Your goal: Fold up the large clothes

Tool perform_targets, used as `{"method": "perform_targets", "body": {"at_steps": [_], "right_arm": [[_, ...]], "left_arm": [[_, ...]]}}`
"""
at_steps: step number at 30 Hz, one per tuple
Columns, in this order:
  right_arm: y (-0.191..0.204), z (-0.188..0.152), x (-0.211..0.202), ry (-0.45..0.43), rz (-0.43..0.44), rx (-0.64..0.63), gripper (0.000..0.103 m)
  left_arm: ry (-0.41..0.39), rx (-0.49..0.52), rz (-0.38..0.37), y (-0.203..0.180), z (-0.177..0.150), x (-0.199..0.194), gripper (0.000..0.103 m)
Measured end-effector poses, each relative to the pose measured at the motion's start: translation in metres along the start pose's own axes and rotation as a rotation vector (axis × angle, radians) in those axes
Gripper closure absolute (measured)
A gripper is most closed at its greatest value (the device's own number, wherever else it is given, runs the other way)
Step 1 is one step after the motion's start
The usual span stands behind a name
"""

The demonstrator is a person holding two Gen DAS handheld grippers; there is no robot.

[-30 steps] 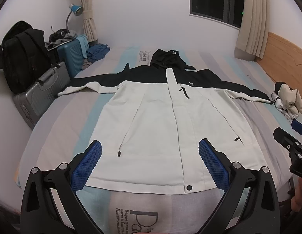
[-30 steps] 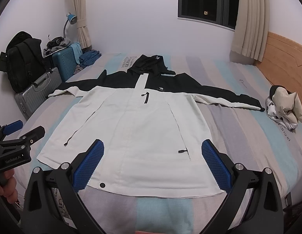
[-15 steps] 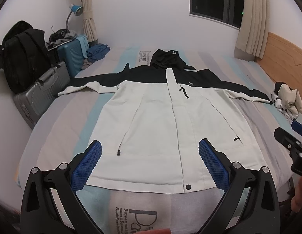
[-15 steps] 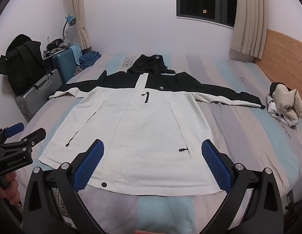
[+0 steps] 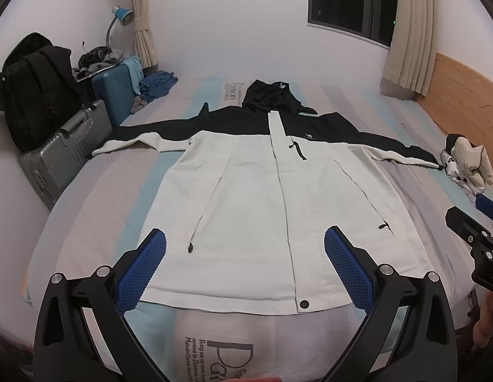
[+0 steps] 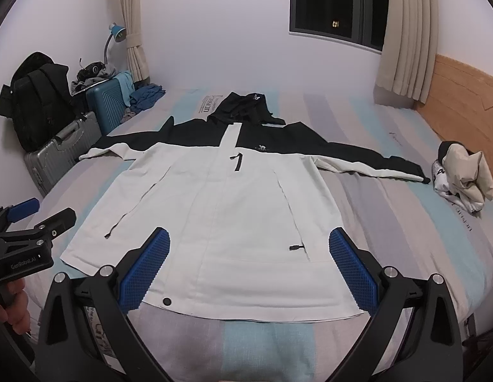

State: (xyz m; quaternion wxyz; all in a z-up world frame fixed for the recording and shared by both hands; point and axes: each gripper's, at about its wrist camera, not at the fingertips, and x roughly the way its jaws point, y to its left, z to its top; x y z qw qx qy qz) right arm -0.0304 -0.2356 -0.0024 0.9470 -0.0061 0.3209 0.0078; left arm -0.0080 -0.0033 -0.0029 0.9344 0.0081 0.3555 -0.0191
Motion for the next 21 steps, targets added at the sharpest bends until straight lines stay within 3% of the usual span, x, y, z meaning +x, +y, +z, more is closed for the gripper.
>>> {"method": "perform_targets", "body": {"at_steps": [21], "right_arm": [[-0.0021,-0.0012,0.0037,0.001,-0.004,0.008,0.007]], "left_arm": [[-0.001,-0.001,0.005,0.0004,-0.0019,0.0026,0.006]]}}
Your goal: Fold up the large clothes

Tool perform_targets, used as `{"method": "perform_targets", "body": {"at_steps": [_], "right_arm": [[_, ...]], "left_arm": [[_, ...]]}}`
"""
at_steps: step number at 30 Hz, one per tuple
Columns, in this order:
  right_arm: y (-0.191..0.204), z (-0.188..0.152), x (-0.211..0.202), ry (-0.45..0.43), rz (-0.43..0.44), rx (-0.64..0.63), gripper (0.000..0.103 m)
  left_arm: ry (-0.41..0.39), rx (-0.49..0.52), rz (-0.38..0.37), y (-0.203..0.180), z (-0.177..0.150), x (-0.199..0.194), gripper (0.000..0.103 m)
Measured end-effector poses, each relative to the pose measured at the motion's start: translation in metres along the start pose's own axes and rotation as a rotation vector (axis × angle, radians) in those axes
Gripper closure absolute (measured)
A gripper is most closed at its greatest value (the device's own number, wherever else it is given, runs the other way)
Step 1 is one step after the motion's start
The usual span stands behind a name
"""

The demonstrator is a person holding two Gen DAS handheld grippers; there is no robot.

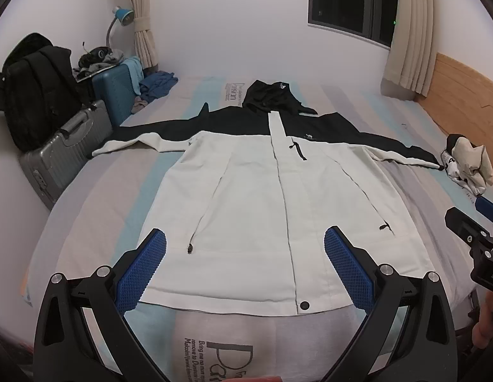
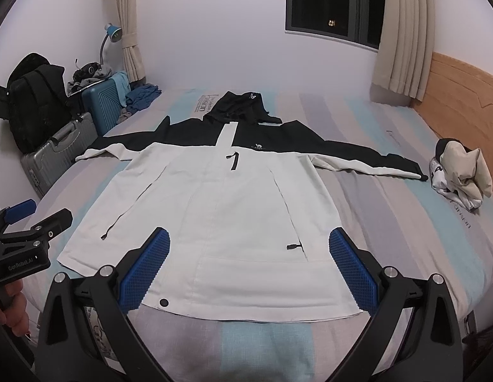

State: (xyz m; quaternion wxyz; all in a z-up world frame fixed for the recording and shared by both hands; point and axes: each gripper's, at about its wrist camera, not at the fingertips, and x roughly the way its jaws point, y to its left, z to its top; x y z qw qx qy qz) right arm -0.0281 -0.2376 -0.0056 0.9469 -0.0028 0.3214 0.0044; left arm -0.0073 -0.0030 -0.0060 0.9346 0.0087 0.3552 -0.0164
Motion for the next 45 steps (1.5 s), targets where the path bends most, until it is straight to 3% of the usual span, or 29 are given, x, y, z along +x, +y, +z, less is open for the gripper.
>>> {"method": "perform_targets", "body": {"at_steps": [8,16,19,21,26,33,39,45], "right_arm": [[-0.002,-0.002,0.009,-0.006,-0.002,-0.006,0.007],[-0.009,0.017,0.078,-0.023,0.012,-0.001,0.007],[-0.010,0.035,0.112,0.012,0.013,0.010,0.007],[-0.011,0.050,0.121,0.032,0.016,0.012,0.007],[-0.022,0.109,0.116,0.104,0.031,0.022,0.007],[-0.030,0.195,0.116,0.166,0.124,-0.057,0.007],[-0.032,0.241,0.169,0.222,0.136,-0.054,0.007],[-0.038,0.266,0.252,0.238,0.088,-0.037,0.007]], "left_arm": [[0.004,-0.006,-0.004,0.004,-0.001,0.016,0.006],[0.006,-0.015,-0.009,0.014,0.014,0.077,0.006],[-0.011,-0.010,-0.012,0.014,0.032,0.094,0.006],[0.027,-0.012,-0.033,0.012,0.051,0.106,0.006],[0.118,-0.082,-0.060,0.012,0.105,0.114,0.006],[0.186,-0.090,0.001,0.011,0.181,0.105,0.006],[0.209,-0.098,0.036,0.021,0.231,0.145,0.006],[0.197,-0.058,0.020,0.027,0.256,0.224,0.006]]}}
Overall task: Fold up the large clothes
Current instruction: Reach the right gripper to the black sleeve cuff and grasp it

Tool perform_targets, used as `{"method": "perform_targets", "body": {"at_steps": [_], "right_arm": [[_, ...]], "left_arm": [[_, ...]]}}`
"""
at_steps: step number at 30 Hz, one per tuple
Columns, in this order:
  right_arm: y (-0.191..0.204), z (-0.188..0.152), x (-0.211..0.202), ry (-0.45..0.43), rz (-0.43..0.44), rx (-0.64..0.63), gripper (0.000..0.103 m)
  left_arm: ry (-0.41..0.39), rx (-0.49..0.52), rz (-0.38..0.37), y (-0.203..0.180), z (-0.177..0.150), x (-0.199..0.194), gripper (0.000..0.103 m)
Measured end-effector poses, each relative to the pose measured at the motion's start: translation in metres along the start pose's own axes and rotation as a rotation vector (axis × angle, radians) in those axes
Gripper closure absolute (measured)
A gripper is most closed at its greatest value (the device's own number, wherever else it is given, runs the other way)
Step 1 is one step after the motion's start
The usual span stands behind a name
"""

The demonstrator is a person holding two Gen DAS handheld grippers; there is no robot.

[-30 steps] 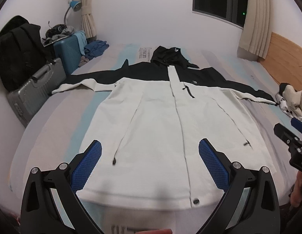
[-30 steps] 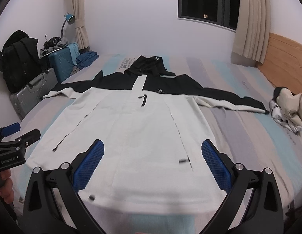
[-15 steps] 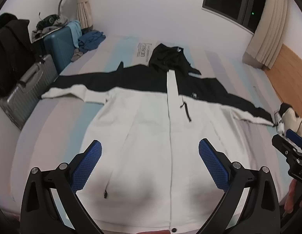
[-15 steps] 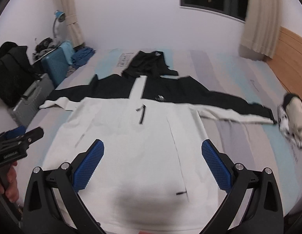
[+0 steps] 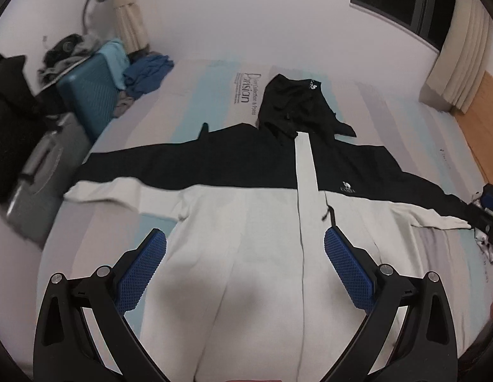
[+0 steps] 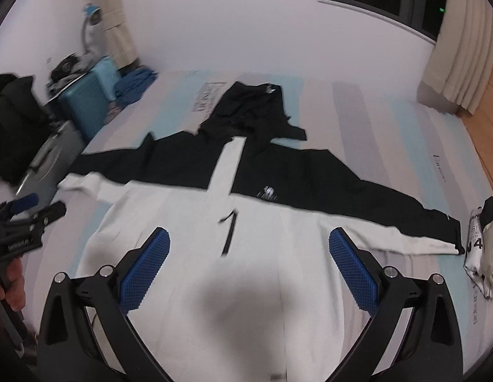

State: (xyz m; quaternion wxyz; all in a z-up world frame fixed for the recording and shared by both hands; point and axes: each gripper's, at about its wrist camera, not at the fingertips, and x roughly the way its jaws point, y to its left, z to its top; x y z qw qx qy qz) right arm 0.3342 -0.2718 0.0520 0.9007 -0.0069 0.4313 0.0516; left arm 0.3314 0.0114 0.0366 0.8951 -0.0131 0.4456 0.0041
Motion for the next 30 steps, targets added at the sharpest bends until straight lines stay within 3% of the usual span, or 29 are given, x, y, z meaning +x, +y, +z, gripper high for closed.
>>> {"method": "perform_targets", "body": {"at_steps": [6,9,13,17,25,30], "right_arm": [[-0.033,0.023,0.075,0.036,-0.007,0.021,0.007],[-0.075,0.025,0.109,0.061,-0.001,0.085,0.007],[-0.162,0.010,0.153,0.123,-0.035,0.183,0.007],[-0.272,-0.022,0.185,0.226,-0.110,0.268,0.007],[-0.478,-0.097,0.172,0.283,-0.325,0.638,0.007],[-0.554,-0.132,0.165,0.279,-0.336,0.836,0.010]], "left_arm": [[0.045,0.019,-0.022,-0.002,0.038,0.091,0.006],[0.063,0.052,-0.026,-0.014,0.052,0.128,0.006],[0.051,0.104,-0.019,-0.040,0.064,0.171,0.006],[0.087,0.067,-0.017,-0.062,0.066,0.217,0.006],[0.149,0.063,0.035,-0.107,0.054,0.272,0.006],[0.169,0.076,0.065,-0.124,0.053,0.287,0.006]]}}
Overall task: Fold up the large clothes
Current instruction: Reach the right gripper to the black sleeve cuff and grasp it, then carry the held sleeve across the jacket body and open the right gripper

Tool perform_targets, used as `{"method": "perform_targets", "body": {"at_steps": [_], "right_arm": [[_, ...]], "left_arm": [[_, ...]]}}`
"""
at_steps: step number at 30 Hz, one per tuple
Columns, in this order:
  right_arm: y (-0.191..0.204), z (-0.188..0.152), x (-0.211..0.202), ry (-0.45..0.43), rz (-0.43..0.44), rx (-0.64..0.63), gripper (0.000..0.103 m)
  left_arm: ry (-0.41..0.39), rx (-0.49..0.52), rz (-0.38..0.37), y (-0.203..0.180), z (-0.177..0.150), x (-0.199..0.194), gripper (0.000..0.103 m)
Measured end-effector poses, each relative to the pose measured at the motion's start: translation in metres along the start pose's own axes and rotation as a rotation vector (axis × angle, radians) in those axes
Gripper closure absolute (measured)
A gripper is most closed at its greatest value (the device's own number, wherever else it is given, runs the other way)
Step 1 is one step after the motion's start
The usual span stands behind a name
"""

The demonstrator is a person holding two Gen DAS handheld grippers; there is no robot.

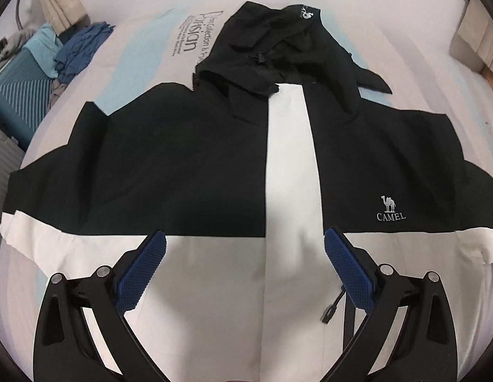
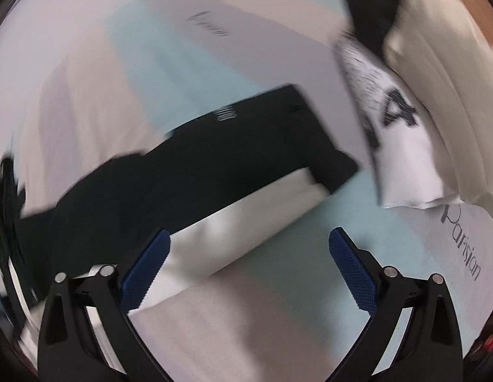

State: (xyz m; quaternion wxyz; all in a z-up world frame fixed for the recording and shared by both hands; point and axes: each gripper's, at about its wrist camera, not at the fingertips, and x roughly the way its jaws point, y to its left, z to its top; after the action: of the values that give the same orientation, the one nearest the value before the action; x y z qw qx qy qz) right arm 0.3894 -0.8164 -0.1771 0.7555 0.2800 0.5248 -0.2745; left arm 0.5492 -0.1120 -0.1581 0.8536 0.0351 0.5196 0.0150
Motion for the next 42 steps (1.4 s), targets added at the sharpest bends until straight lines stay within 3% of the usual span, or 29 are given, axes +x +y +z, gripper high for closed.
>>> {"method": "perform_targets", "body": {"at_steps": [5,13,20,24,28,29,30,33,42], "right_arm": [[-0.016,0.011,0.029,0.099,0.018,0.046,0.033],[-0.040,0.036,0.053,0.080,0.027,0.214,0.034],[-0.038,0.053,0.068,0.062,0.007,0.289,0.062],[-0.030,0.063,0.077,0.079,-0.018,0.237,0.064],[-0.023,0.072,0.084,0.107,-0.020,0.205,0.057],[-0.019,0.074,0.083,0.110,-0.036,0.178,0.060],[-0.013,0.077,0.084,0.108,-0.038,0.149,0.075],[0.008,0.086,0.072,0.092,-0.066,0.047,0.090],[0.080,0.077,-0.019,-0.042,0.015,-0.201,0.093]], "left_arm": [[0.026,0.015,0.014,-0.016,-0.003,-0.007,0.006],[0.059,0.044,0.015,-0.028,-0.016,-0.031,0.006],[0.094,0.022,0.019,-0.028,-0.020,-0.029,0.006],[0.087,0.038,0.020,-0.033,-0.020,-0.035,0.006],[0.075,0.053,0.020,-0.037,-0.023,-0.046,0.006],[0.070,0.059,0.021,-0.038,-0.024,-0.047,0.006],[0.069,0.062,0.022,-0.039,-0.024,-0.048,0.006],[0.070,0.065,0.028,-0.039,-0.023,-0.047,0.006],[0.095,0.080,0.052,-0.027,-0.013,-0.036,0.006]]}}
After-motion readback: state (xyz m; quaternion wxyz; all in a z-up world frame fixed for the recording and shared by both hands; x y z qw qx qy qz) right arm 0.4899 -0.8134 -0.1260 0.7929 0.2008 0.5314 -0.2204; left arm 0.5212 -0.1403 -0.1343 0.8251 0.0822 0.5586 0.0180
